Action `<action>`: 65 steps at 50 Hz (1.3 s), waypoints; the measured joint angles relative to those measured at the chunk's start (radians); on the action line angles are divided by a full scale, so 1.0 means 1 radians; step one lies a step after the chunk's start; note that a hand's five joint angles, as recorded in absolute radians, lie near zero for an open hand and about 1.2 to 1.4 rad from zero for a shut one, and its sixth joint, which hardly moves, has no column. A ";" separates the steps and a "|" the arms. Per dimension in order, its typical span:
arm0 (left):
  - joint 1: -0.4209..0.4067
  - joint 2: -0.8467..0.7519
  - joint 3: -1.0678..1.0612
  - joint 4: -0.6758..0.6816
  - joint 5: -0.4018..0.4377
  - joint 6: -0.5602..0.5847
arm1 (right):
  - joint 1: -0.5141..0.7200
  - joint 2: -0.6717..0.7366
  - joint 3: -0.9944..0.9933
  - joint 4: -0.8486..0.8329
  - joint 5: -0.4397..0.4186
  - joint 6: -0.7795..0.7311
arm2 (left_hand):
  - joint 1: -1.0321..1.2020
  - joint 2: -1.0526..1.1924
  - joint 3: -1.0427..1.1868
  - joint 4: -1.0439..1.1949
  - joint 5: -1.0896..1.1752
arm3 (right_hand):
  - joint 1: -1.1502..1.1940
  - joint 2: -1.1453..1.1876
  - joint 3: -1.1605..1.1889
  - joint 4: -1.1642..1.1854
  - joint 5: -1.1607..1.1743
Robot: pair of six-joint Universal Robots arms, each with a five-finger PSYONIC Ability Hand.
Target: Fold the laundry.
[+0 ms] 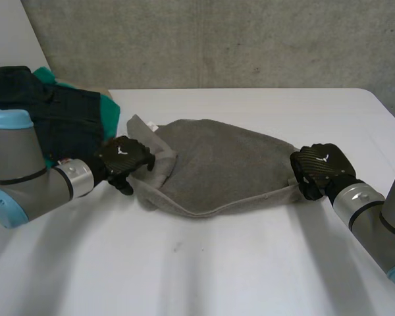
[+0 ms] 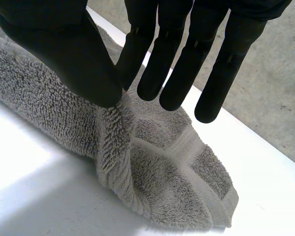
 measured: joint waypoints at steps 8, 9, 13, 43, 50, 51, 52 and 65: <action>-0.044 -0.056 0.041 0.015 -0.058 -0.004 | -0.008 0.002 -0.006 0.002 0.002 0.004 | 0.542 0.548 0.537 0.543 0.532 | 0.000 0.000 0.000 0.000 0.000; -0.050 -0.056 0.046 0.017 -0.076 -0.006 | -0.010 0.002 -0.008 0.004 0.002 0.005 | 0.542 0.564 0.554 0.561 0.539 | -0.004 -0.013 -0.016 -0.016 -0.009; -0.068 -0.028 0.046 0.033 -0.157 -0.022 | -0.015 0.001 -0.026 0.036 0.007 0.019 | 0.542 0.571 0.562 0.567 0.540 | -0.182 -0.234 -0.244 -0.236 -0.209; -0.109 0.157 -0.042 0.111 -0.317 -0.097 | -0.095 0.127 -0.260 0.382 -0.182 -0.285 | 0.542 0.571 0.562 0.567 0.540 | -0.570 -0.619 -0.631 -0.629 -0.625; -0.104 0.170 -0.047 0.089 -0.321 -0.099 | -0.050 0.238 -0.371 0.396 -0.166 -0.436 | 0.542 0.571 0.562 0.567 0.540 | -0.572 -0.620 -0.632 -0.633 -0.629; -0.103 0.173 -0.049 0.089 -0.321 -0.100 | -0.046 0.254 -0.390 0.406 -0.158 -0.453 | 0.542 0.571 0.562 0.567 0.540 | -0.572 -0.620 -0.632 -0.633 -0.629; -0.102 0.175 -0.051 0.088 -0.321 -0.099 | -0.043 0.268 -0.406 0.414 -0.150 -0.467 | 0.542 0.571 0.562 0.567 0.540 | -0.572 -0.620 -0.632 -0.633 -0.629; -0.095 0.240 -0.097 0.065 -0.331 -0.100 | -0.038 0.348 -0.532 0.516 -0.037 -0.531 | 0.542 0.571 0.562 0.567 0.540 | -0.024 -0.004 -0.012 -0.007 -0.009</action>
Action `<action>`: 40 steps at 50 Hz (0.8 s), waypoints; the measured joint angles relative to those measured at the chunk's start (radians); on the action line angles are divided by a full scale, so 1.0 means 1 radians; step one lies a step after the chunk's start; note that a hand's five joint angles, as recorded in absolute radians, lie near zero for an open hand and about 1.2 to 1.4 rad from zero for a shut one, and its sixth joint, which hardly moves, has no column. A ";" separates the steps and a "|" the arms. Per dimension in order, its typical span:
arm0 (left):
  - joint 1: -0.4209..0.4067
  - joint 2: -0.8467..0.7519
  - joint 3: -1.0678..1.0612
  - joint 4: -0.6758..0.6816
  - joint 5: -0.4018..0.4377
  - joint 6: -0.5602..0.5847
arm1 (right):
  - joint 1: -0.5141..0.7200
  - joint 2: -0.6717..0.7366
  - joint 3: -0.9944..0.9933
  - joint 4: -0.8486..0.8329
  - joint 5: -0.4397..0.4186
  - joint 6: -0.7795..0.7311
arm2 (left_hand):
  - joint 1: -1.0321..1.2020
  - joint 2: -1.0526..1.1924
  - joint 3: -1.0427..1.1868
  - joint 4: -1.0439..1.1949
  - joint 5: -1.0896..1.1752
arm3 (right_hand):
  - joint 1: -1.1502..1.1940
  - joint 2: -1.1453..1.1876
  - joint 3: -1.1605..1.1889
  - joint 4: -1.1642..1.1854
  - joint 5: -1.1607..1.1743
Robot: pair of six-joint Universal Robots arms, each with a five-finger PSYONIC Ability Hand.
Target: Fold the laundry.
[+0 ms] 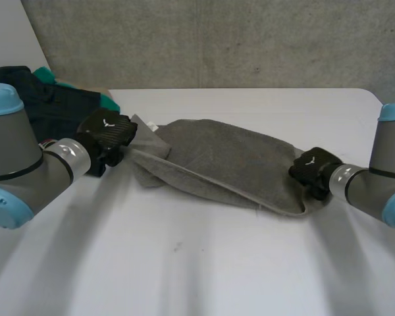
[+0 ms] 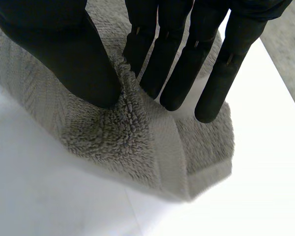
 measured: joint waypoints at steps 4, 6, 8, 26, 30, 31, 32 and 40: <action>0.006 0.049 -0.038 -0.036 -0.015 0.003 | -0.026 -0.051 0.016 0.037 0.019 0.034 | 0.000 0.000 0.000 0.000 0.000 | 0.000 0.000 0.005 0.006 0.000; 0.011 0.087 -0.069 -0.076 -0.032 0.010 | -0.049 -0.099 0.039 0.073 0.018 0.051 | 0.000 0.000 0.000 0.000 0.000 | 0.000 0.000 0.006 0.006 0.000; 0.015 0.135 -0.111 -0.140 -0.060 0.027 | -0.080 -0.165 0.074 0.132 0.013 0.057 | 0.000 0.000 0.000 0.000 0.000 | 0.000 0.000 0.006 0.006 0.000; -0.058 0.299 -0.325 -0.503 -0.232 0.303 | -0.219 -0.323 0.162 0.531 0.016 -0.186 | 0.000 0.003 0.004 0.003 0.000 | 0.000 0.000 0.007 0.007 0.000; -0.086 0.209 -0.154 -0.351 -0.270 0.294 | -0.179 -0.294 0.034 0.409 0.021 -0.031 | 0.000 0.003 0.004 0.004 0.000 | 0.000 0.000 0.007 0.007 0.000; -0.091 0.189 -0.105 -0.317 -0.277 0.291 | -0.169 -0.289 -0.004 0.372 0.023 0.015 | 0.000 0.003 0.004 0.004 0.000 | 0.000 0.000 0.007 0.007 0.000; -0.095 0.171 -0.053 -0.282 -0.284 0.288 | -0.161 -0.286 -0.036 0.341 0.026 0.055 | 0.000 0.003 0.004 0.004 0.000 | 0.000 0.000 0.007 0.007 0.000; -0.098 0.058 0.416 0.054 -0.298 0.222 | -0.128 -0.310 -0.299 -0.093 0.138 0.520 | 0.000 0.003 0.004 0.004 0.000 | 0.000 0.000 0.007 0.007 0.000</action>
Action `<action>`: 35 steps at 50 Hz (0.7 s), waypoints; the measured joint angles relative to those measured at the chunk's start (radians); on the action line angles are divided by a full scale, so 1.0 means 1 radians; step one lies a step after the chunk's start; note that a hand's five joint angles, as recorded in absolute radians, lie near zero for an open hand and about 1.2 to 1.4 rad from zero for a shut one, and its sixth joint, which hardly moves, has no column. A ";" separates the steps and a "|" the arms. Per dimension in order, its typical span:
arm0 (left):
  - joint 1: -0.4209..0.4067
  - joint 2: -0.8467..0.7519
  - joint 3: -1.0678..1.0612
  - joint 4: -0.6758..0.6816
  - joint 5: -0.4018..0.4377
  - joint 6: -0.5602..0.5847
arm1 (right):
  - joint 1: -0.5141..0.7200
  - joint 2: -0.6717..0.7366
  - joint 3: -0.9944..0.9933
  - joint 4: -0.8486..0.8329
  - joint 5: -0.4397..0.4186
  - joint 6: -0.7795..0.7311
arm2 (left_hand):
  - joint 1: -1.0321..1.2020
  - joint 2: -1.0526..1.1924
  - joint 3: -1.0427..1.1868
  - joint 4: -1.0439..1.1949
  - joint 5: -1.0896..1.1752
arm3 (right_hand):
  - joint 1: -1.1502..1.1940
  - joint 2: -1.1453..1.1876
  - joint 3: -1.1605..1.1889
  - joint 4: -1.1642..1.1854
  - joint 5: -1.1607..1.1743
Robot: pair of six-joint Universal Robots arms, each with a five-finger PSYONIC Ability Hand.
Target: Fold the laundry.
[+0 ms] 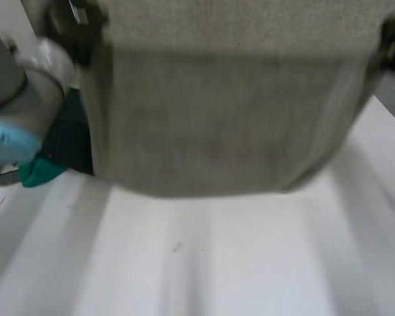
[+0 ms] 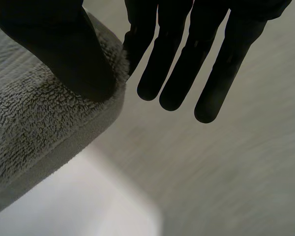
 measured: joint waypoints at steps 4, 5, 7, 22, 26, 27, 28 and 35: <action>0.013 -0.018 0.152 0.182 0.006 -0.076 | 0.000 -0.047 -0.031 -0.249 0.096 0.167 | 0.000 0.000 0.000 0.000 0.000 | 0.000 0.000 0.000 0.000 0.000; 0.016 -0.019 0.172 0.212 0.010 -0.100 | 0.003 -0.057 -0.027 -0.297 0.112 0.184 | 0.000 0.000 0.000 0.000 0.000 | 0.000 0.000 0.000 0.000 0.000; 0.019 -0.019 0.181 0.230 0.017 -0.127 | 0.010 -0.065 -0.020 -0.338 0.121 0.190 | 0.000 0.000 0.000 0.000 0.000 | 0.000 0.000 0.000 0.000 0.000; 0.018 -0.008 -0.143 0.200 0.042 -0.228 | 0.033 -0.017 0.173 -0.312 0.040 0.100 | 0.000 0.000 0.000 0.000 0.000 | 0.000 0.000 0.004 0.000 0.015; 0.012 -0.040 -0.278 0.230 0.042 -0.237 | 0.016 0.014 0.284 -0.312 -0.003 0.079 | 0.000 0.000 0.000 0.000 0.000 | 0.000 0.000 0.004 0.000 0.015; 0.009 -0.056 -0.321 0.242 0.042 -0.238 | 0.010 0.026 0.324 -0.313 -0.018 0.066 | 0.000 0.000 0.000 0.000 0.000 | 0.000 0.000 0.004 0.000 0.015; 0.007 -0.069 -0.353 0.251 0.042 -0.239 | 0.005 0.036 0.356 -0.315 -0.032 0.054 | 0.000 0.000 0.000 0.000 0.000 | 0.000 0.000 0.004 0.000 0.015; -0.014 -0.125 -0.551 0.274 0.043 -0.223 | -0.042 0.080 0.534 -0.294 -0.084 -0.075 | 0.000 0.000 0.000 0.000 0.000 | 0.000 0.000 0.004 0.000 0.015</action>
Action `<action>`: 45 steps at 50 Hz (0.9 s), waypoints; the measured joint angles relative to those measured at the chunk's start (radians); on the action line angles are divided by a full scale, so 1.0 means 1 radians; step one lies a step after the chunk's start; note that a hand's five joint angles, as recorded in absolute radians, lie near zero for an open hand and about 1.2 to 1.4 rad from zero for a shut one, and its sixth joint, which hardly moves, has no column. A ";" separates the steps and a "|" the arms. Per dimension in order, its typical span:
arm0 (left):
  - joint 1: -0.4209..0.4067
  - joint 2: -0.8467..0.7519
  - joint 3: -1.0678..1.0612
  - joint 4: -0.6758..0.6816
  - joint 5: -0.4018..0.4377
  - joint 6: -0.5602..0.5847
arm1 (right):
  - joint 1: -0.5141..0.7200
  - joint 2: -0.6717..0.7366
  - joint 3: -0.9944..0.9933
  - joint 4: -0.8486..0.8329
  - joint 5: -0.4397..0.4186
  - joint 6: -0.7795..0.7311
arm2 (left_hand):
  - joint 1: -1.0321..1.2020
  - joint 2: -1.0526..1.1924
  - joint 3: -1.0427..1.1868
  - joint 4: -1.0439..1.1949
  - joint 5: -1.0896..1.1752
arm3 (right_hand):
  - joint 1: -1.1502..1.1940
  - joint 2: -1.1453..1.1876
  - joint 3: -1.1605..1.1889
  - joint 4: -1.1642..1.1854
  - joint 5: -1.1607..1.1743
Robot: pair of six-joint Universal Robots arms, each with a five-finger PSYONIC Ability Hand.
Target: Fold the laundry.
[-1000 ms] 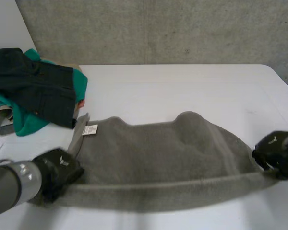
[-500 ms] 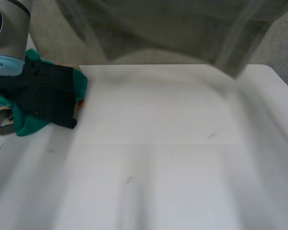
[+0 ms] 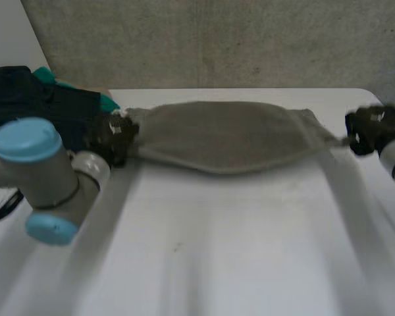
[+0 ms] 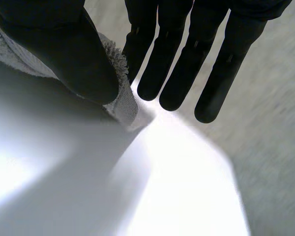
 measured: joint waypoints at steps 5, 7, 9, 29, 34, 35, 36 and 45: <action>-0.013 0.050 -0.132 -0.067 -0.001 0.049 | -0.052 -0.046 0.091 0.123 -0.001 -0.144 | 0.000 0.000 0.000 0.000 0.000 | 0.000 0.000 0.000 0.000 0.000; -0.018 0.085 -0.177 -0.110 -0.002 0.072 | -0.075 -0.080 0.115 0.195 0.003 -0.201 | 0.000 0.000 0.000 0.000 0.000 | 0.000 0.000 0.000 0.000 0.000; -0.026 0.138 -0.227 -0.180 -0.005 0.101 | -0.102 -0.124 0.137 0.296 0.006 -0.268 | 0.000 0.000 0.000 0.000 0.000 | 0.000 0.000 0.000 0.000 0.000; -0.093 0.178 -0.060 -0.580 -0.017 0.231 | -0.133 -0.114 0.064 0.541 0.000 -0.414 | 0.000 0.000 0.000 0.000 0.000 | 0.000 0.000 0.000 0.000 0.000; -0.096 0.044 0.130 -0.462 -0.018 0.256 | -0.087 -0.039 -0.010 0.380 0.016 -0.298 | 0.000 0.000 0.000 0.000 0.000 | 0.000 0.000 0.000 0.000 0.000; -0.097 0.014 0.172 -0.439 -0.018 0.263 | -0.079 -0.024 -0.024 0.345 0.021 -0.279 | 0.000 0.000 0.000 0.000 0.000 | 0.000 0.000 0.000 0.000 0.000; -0.097 -0.012 0.207 -0.422 -0.018 0.270 | -0.073 -0.014 -0.033 0.321 0.025 -0.268 | 0.000 0.000 0.000 0.000 0.000 | 0.000 0.000 0.000 0.000 0.000; -0.099 -0.238 0.502 -0.358 -0.034 0.317 | -0.025 0.098 -0.129 0.080 0.085 -0.220 | 0.000 0.000 0.000 0.000 0.000 | 0.000 0.000 0.000 0.000 0.000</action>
